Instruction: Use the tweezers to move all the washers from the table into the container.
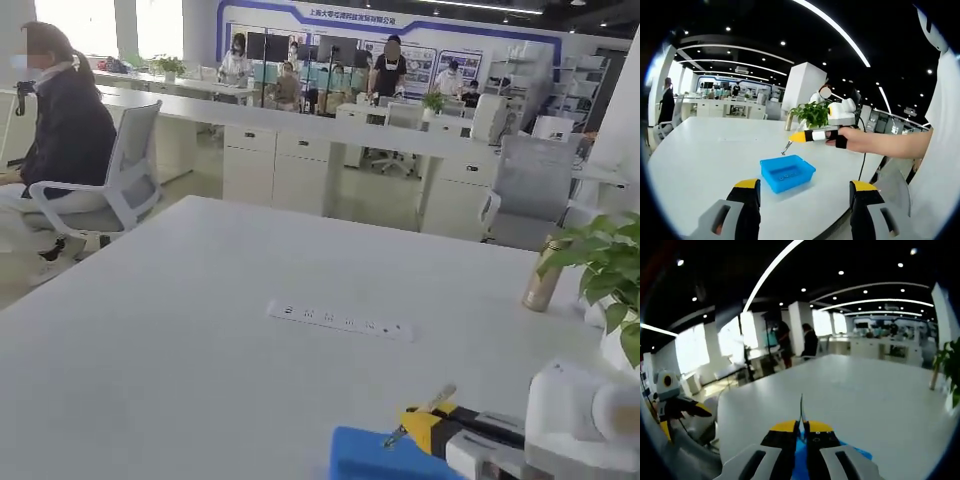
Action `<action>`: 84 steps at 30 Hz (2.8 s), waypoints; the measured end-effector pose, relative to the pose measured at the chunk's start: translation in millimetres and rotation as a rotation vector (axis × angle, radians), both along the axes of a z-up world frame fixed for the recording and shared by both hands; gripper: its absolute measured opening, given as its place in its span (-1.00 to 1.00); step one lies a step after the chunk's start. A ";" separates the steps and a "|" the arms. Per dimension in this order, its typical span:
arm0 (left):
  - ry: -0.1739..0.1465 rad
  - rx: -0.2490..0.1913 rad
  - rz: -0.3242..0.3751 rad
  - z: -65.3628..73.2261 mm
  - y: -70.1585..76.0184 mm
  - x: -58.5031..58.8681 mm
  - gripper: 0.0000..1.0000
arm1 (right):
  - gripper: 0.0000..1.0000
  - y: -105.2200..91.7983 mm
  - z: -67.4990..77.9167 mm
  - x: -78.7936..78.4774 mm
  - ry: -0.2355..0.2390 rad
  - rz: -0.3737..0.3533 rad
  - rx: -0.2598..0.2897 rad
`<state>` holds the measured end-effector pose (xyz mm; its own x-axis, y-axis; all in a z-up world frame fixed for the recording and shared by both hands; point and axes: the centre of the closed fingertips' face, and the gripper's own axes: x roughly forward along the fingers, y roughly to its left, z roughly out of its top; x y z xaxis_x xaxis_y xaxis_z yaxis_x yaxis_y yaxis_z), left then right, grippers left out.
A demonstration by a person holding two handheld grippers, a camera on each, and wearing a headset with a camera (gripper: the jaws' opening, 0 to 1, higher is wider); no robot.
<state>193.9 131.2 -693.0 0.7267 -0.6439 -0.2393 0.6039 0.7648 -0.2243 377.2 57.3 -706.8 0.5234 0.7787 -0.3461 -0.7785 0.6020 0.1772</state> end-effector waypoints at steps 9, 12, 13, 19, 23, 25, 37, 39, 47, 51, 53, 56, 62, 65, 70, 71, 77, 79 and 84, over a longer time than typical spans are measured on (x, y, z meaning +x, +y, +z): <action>-0.008 0.008 0.010 5.5 7.3 -8.6 0.46 | -0.95 10.7 -31.3 0.8 0.098 0.001 -0.059; -0.009 0.013 0.013 4.6 13.2 -10.4 0.46 | -0.95 14.8 -39.2 0.0 0.121 0.003 -0.060; -0.007 0.011 0.013 4.0 15.7 -10.8 0.46 | -0.95 15.5 -41.6 -0.1 0.127 0.002 -0.064; -0.016 0.014 0.012 6.2 22.1 -10.7 0.46 | -0.95 20.6 -59.7 -1.4 0.179 -0.004 -0.092; -0.020 0.003 0.028 6.5 25.5 -12.9 0.45 | -0.95 22.7 -69.7 0.2 0.195 0.001 -0.115; -0.017 -0.002 0.034 4.9 26.6 -15.3 0.45 | -0.95 23.1 -73.8 1.5 0.201 -0.001 -0.127; 0.003 -0.016 0.004 0.3 35.2 -21.9 0.45 | -0.94 30.5 -92.8 -14.3 0.230 -0.003 -0.159; 0.006 -0.022 -0.010 0.4 36.5 -20.0 0.45 | -0.94 30.0 -94.8 -15.7 0.229 -0.009 -0.169; 0.005 -0.015 -0.080 2.3 44.1 -17.8 0.45 | -0.93 25.2 -96.3 -18.5 0.208 -0.060 -0.194; 0.021 -0.032 -0.132 2.3 43.0 -21.8 0.45 | -0.93 21.9 -84.4 -19.2 0.175 -0.120 -0.136; 0.032 -0.008 -0.172 -2.5 39.6 -24.7 0.45 | -0.93 17.6 -77.1 -23.7 0.157 -0.146 -0.105; 0.020 0.028 -0.186 -4.6 34.0 -24.6 0.45 | -0.94 8.5 -67.6 -31.5 0.117 -0.152 -0.091; -0.005 -0.023 -0.159 8.1 9.5 -17.8 0.44 | -0.94 -9.3 -38.7 -45.3 0.056 -0.105 -0.083; -0.003 -0.013 -0.179 4.4 -6.5 -14.8 0.43 | -0.94 -15.8 -16.0 -48.7 0.016 -0.115 -0.011; -0.010 0.008 -0.180 5.7 -26.9 -12.8 0.41 | -0.94 -31.8 -11.1 -66.7 -0.022 -0.071 -0.072; -0.014 -0.010 -0.172 8.5 -31.3 -12.2 0.41 | -0.94 -31.8 -9.4 -72.1 -0.016 -0.063 -0.059; -0.016 -0.009 -0.149 9.3 -46.4 -8.9 0.35 | -0.94 -44.2 0.3 -83.2 -0.014 -0.030 0.016; -0.013 -0.003 -0.147 8.4 -49.3 -7.6 0.33 | -0.94 -48.7 3.4 -85.1 -0.005 -0.035 0.048; -0.007 0.016 -0.168 9.0 -54.8 -3.6 0.22 | -0.94 -53.6 0.9 -95.8 0.011 -0.015 0.076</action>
<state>190.3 76.4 -684.0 0.6108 -0.7525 -0.2462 0.7250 0.6565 -0.2082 281.4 3.7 -706.0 0.5314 0.7951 -0.2924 -0.7673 0.5980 0.2317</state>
